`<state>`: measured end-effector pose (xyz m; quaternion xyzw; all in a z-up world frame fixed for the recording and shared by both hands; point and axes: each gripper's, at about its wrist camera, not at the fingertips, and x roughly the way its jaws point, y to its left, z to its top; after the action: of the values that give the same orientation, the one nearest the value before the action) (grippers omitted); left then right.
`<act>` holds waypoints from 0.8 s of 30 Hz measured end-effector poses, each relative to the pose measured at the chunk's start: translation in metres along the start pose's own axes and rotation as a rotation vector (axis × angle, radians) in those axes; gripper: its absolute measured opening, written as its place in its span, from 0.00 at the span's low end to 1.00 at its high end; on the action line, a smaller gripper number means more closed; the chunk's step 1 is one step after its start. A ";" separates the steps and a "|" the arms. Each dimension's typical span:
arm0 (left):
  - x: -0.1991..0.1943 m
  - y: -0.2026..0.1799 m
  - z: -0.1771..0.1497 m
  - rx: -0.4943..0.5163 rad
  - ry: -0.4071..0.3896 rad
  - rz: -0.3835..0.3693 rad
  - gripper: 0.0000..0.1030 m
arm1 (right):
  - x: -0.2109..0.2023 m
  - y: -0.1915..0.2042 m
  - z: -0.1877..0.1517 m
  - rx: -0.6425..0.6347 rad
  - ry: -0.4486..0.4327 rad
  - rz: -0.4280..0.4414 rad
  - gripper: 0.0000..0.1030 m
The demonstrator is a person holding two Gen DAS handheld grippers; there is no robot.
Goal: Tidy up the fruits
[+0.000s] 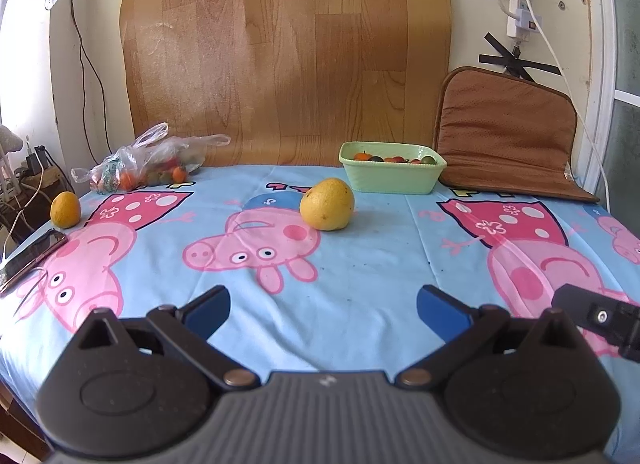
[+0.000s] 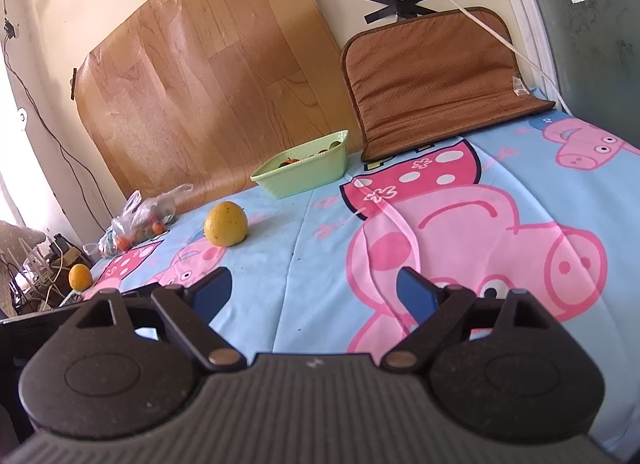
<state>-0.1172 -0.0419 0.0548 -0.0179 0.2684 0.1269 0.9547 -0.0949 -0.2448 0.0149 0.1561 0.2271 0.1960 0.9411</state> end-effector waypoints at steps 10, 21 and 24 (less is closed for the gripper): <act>0.000 -0.002 -0.002 0.012 0.003 -0.011 1.00 | 0.002 -0.002 0.000 0.007 0.015 -0.007 0.89; 0.000 -0.008 -0.003 0.037 0.005 -0.018 1.00 | -0.001 -0.002 0.000 -0.001 -0.007 -0.017 0.89; 0.002 -0.010 -0.005 0.046 0.016 -0.020 1.00 | 0.001 -0.003 -0.001 0.006 -0.002 -0.018 0.89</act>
<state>-0.1154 -0.0520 0.0493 0.0006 0.2788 0.1111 0.9539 -0.0932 -0.2470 0.0123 0.1570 0.2281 0.1869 0.9426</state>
